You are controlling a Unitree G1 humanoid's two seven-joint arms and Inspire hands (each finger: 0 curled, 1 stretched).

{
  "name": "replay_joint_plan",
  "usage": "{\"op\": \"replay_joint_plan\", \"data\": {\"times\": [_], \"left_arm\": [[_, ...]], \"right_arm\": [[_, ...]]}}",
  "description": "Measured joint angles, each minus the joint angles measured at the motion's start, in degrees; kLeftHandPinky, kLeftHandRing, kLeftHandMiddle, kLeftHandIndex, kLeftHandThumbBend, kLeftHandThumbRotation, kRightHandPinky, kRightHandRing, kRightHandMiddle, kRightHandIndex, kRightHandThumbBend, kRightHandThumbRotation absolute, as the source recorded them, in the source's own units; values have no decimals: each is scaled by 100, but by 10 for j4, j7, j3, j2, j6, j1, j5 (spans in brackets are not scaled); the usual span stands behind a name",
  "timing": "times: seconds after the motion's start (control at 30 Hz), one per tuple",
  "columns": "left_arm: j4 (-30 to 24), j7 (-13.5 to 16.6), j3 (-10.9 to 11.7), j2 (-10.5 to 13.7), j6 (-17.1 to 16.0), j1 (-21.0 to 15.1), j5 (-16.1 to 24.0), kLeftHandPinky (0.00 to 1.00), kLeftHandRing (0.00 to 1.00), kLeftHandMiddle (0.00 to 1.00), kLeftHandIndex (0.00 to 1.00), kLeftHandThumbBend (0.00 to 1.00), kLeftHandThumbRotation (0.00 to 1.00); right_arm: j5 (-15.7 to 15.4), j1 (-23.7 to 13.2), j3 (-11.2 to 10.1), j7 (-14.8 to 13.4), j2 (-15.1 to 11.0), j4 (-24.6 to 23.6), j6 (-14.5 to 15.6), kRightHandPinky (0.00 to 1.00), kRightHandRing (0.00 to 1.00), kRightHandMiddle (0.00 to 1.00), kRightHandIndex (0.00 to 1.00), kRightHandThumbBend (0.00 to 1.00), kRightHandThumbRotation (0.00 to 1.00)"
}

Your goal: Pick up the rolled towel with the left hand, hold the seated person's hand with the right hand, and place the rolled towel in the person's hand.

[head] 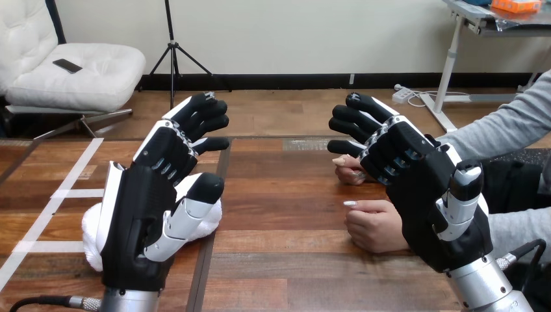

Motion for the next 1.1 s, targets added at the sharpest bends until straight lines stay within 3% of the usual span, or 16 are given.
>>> {"op": "replay_joint_plan", "data": {"times": [0.4,0.6,1.1], "left_arm": [[0,1,0,0,0,0,2,69,79,80,80,82,70],[0,4,2,3,1,0,21,71,81,83,83,88,74],[-12,-1,6,47,45,-1,70,83,91,93,91,99,77]], "right_arm": [[0,0,0,0,0,0,0,80,87,86,86,100,100],[0,0,0,0,0,0,0,80,87,86,86,100,100],[0,0,0,1,1,0,0,79,86,85,85,100,100]]}}
